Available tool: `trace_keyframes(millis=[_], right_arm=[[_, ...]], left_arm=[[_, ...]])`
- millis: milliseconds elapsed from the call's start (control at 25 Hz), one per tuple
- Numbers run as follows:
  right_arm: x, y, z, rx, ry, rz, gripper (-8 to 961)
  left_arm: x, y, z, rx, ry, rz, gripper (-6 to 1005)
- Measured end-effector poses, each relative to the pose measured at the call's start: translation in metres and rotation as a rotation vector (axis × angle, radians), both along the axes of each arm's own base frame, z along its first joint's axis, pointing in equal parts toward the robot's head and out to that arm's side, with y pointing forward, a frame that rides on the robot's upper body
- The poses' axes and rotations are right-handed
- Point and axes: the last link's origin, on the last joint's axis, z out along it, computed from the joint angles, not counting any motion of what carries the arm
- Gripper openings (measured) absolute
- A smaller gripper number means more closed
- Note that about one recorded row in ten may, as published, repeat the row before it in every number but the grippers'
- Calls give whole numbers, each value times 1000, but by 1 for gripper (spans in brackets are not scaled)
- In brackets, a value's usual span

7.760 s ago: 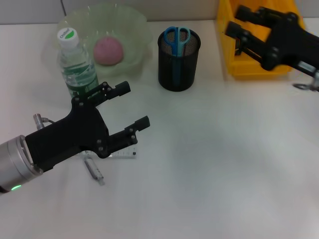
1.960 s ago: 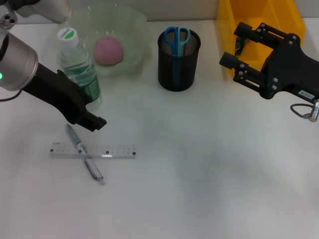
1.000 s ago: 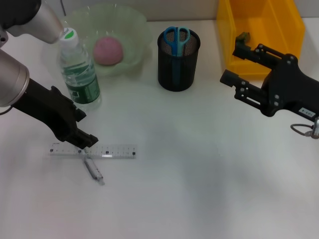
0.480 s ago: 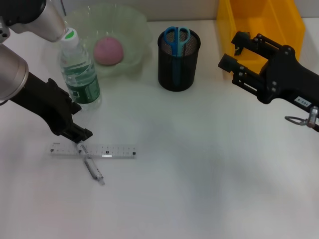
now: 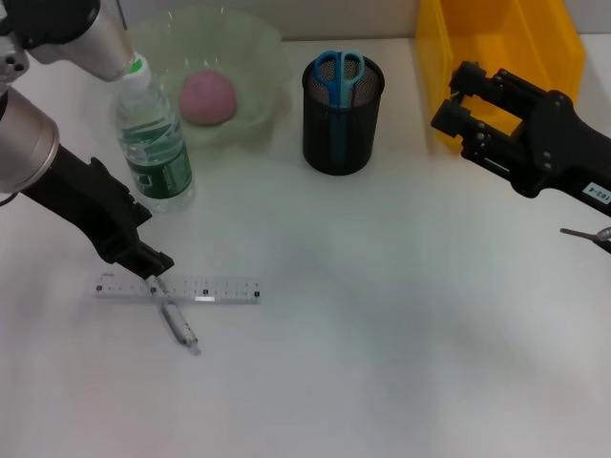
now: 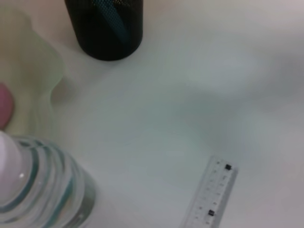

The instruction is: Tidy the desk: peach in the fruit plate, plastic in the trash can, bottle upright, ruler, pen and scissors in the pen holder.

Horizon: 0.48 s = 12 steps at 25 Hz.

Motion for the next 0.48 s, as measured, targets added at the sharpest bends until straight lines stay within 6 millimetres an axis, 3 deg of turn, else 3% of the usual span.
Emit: trace_keyframes(millis=[240,480], right_arm=[[-1,1,-1,-10,6,-3,608],[-3,1,-2,-17,9,7,608]], left_arm=[[-3,4,-7,-10,166,-38,689],[1,7,-14,-27,198,-37,688]])
